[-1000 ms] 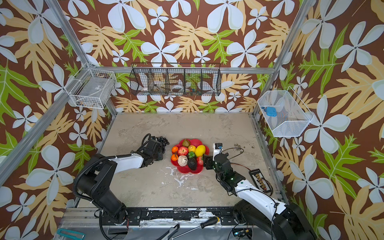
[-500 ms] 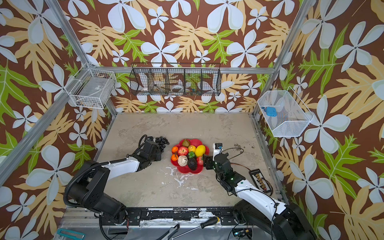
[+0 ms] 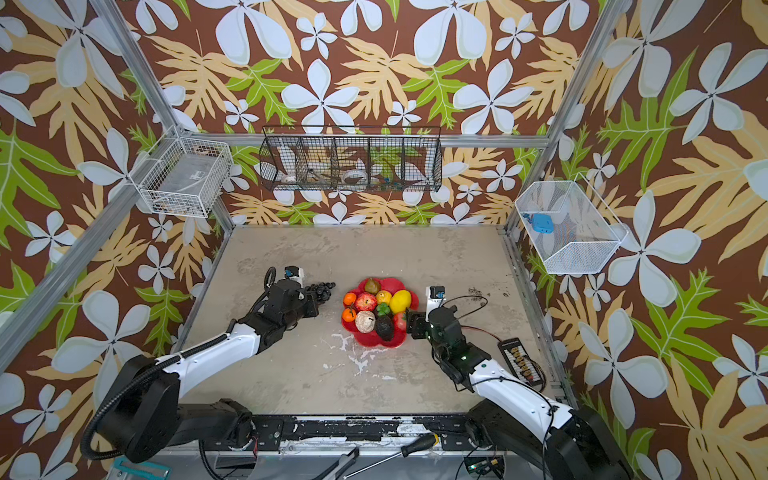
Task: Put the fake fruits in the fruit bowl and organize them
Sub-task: 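Raise the grapes over the plate and lower them onto the fruits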
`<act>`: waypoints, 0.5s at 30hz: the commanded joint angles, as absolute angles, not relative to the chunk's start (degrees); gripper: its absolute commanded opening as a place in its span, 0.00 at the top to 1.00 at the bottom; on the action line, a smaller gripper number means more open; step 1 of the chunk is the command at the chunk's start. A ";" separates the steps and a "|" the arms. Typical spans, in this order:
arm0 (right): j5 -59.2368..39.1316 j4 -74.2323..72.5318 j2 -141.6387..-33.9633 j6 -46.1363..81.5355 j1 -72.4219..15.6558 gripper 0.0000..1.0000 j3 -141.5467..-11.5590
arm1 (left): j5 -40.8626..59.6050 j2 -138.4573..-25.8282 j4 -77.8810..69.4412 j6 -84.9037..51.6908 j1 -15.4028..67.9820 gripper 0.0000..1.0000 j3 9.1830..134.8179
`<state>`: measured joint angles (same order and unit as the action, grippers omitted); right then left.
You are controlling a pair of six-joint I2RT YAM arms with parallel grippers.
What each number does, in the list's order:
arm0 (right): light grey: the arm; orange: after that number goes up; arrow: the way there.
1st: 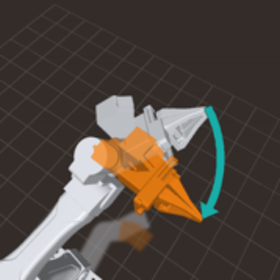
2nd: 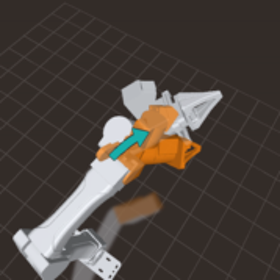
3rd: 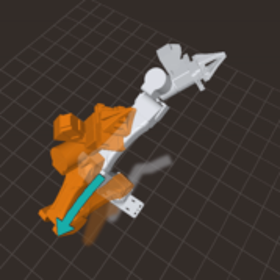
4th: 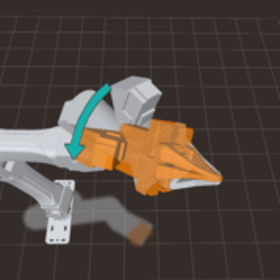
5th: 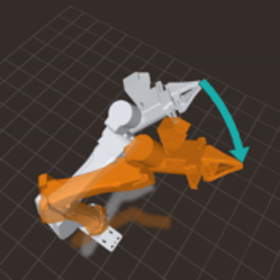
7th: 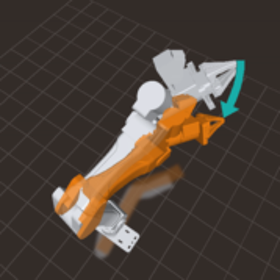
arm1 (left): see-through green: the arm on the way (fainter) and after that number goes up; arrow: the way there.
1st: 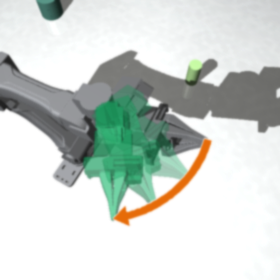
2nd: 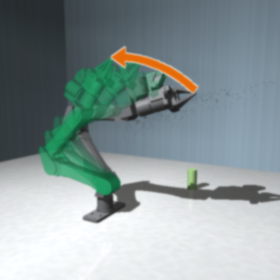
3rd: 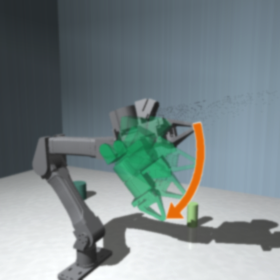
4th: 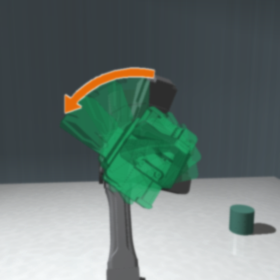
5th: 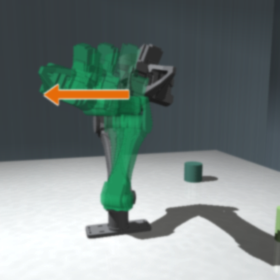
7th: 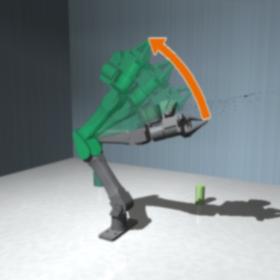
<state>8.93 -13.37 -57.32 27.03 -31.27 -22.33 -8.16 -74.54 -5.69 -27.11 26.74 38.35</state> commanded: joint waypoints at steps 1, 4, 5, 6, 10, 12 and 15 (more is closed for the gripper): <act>8.78 -14.09 -57.22 27.60 -31.31 0.27 -22.85 | -5.56 -72.48 -5.32 -27.86 26.97 1.00 40.08; 8.95 -14.06 -57.00 27.60 -31.32 0.27 -22.85 | -4.68 -70.65 -3.77 -27.77 27.39 1.00 42.05; 8.96 -14.06 -56.87 27.59 -31.31 0.27 -22.77 | -4.45 -70.16 -3.42 -27.70 27.66 1.00 42.74; 9.05 -14.06 -56.70 27.58 -31.35 0.27 -22.66 | -4.16 -69.80 -2.83 -27.62 27.94 1.00 43.53; 9.45 -14.15 -56.18 27.60 -31.31 0.27 -22.42 | -4.61 -68.85 -0.57 -26.83 30.28 1.00 47.08; 9.45 -14.15 -56.08 27.60 -31.37 0.27 -22.41 | -4.56 -69.01 0.25 -26.56 31.60 1.00 48.83; 9.67 -14.15 -55.94 27.55 -31.31 0.27 -22.40 | -5.23 -69.20 1.24 -25.86 34.24 1.00 51.56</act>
